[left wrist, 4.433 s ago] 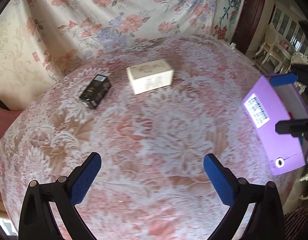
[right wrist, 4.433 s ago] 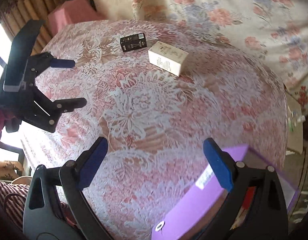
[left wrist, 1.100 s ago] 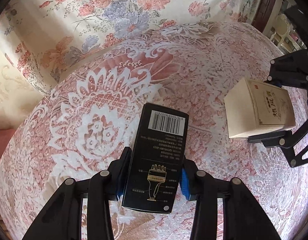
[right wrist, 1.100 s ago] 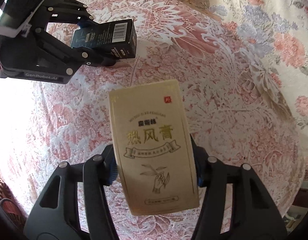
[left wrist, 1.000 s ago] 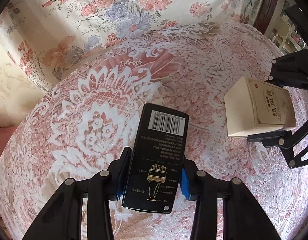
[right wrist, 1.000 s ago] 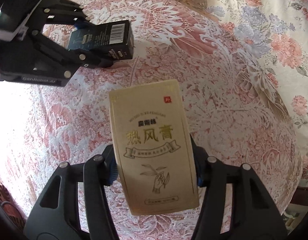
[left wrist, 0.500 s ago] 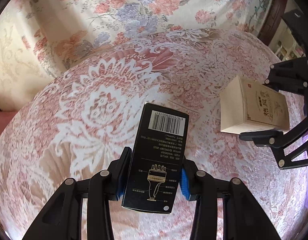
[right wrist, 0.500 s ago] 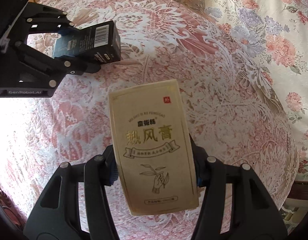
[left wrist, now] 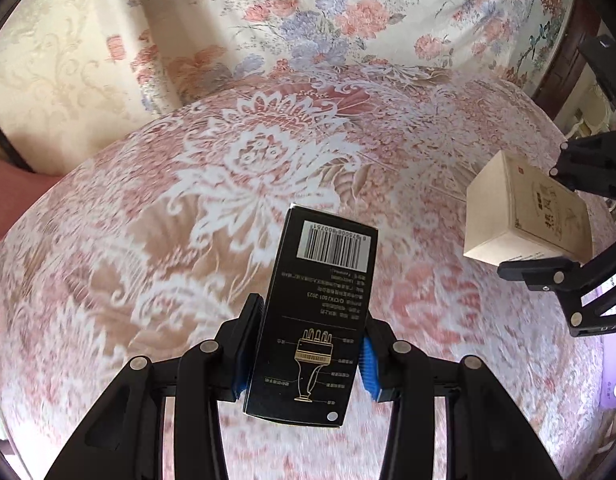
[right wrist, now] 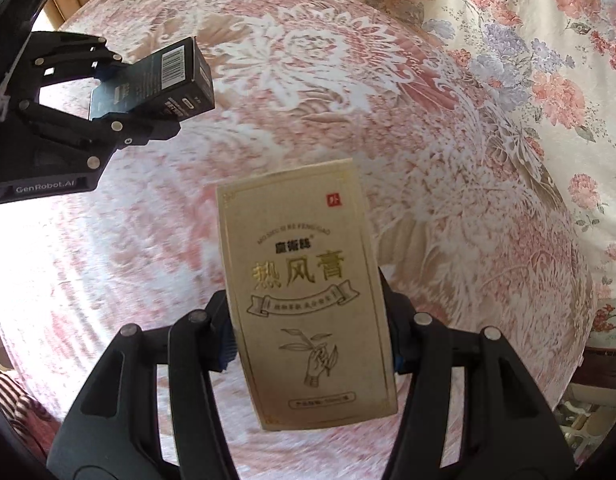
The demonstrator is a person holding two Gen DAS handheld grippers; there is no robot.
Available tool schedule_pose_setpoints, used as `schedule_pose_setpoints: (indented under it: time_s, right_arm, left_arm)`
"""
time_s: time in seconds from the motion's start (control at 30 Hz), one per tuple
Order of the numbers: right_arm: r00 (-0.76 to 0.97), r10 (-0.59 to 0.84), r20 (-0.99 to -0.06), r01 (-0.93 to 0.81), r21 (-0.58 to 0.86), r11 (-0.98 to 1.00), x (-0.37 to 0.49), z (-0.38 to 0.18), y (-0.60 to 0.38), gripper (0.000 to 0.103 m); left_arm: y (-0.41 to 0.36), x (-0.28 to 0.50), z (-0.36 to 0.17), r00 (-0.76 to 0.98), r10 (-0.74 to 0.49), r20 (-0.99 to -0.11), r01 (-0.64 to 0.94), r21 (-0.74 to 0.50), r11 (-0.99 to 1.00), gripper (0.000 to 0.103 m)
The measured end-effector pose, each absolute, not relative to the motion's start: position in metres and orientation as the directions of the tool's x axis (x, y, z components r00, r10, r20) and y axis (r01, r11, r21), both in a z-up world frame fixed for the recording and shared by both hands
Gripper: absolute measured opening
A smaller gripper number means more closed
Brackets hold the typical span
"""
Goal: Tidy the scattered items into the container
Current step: 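Lift the black box and cream-coloured box off the bed with both tools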
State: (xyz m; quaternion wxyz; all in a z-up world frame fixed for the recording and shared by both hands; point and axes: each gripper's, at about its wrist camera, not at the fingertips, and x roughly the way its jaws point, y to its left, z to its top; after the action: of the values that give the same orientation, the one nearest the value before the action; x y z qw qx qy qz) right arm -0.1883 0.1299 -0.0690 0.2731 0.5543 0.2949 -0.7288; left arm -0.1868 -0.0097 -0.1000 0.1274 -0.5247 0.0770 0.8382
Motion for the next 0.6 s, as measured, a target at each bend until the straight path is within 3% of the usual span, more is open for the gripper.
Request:
schedule_pose_setpoints:
  time_s: [0.6]
  right_arm:
    - [-0.191,-0.110,-0.975,0.691,-0.054,-0.721,-0.093,-0.051,0.110,0.058]
  left_arm:
    - [-0.047,-0.076,-0.066,-0.464,0.090,-0.881,-0.203,0.007,-0.979,0.043]
